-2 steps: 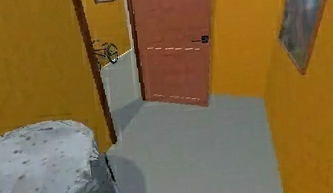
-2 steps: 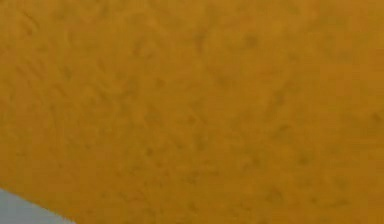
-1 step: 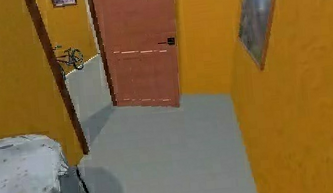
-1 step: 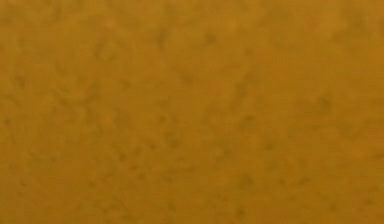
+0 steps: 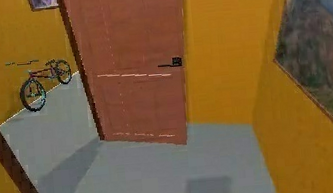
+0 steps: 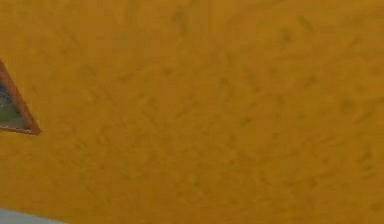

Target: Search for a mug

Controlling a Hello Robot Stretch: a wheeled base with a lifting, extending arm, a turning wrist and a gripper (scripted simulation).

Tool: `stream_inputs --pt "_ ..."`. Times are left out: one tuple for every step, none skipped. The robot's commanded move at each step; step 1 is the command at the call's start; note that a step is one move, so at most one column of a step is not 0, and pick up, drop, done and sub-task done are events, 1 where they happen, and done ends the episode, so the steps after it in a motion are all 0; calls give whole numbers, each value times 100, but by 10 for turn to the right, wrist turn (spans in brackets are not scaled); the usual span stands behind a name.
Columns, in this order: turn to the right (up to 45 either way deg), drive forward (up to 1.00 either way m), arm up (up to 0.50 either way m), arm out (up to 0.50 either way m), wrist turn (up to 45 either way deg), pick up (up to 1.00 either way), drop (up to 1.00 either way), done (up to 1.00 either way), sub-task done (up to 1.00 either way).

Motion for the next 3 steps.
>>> stream_inputs --pt "-300 0 0 0 0 0 0 0 0" --pt "0 100 0 0 0 0 0 0 0" --pt "-210 0 0 0 0 0 0 0 0"
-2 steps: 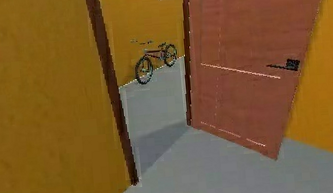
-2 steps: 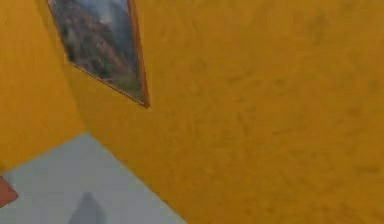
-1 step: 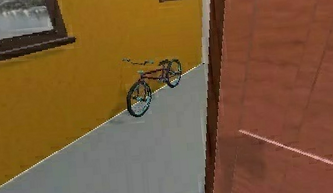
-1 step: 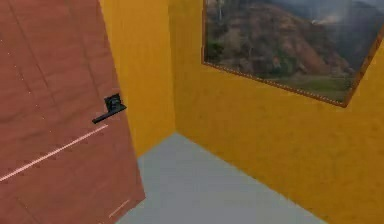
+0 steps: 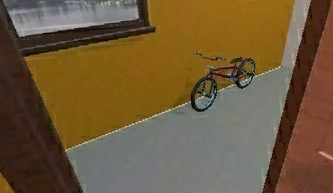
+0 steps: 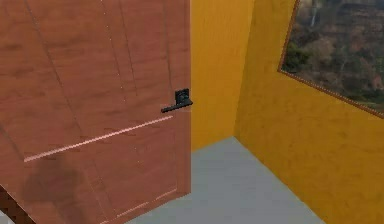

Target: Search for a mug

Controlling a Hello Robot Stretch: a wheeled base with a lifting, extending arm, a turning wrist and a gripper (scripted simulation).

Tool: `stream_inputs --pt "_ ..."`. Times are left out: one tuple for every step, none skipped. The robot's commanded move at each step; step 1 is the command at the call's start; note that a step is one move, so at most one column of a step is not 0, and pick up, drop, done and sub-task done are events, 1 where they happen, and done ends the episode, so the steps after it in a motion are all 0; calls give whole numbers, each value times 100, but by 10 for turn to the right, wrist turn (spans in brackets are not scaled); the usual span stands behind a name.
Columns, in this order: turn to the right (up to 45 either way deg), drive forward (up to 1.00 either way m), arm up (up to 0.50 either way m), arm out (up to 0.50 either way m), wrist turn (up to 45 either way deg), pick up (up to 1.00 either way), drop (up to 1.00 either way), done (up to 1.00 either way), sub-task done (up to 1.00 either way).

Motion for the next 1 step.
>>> stream_inputs --pt "0 10 0 0 0 0 0 0 0"
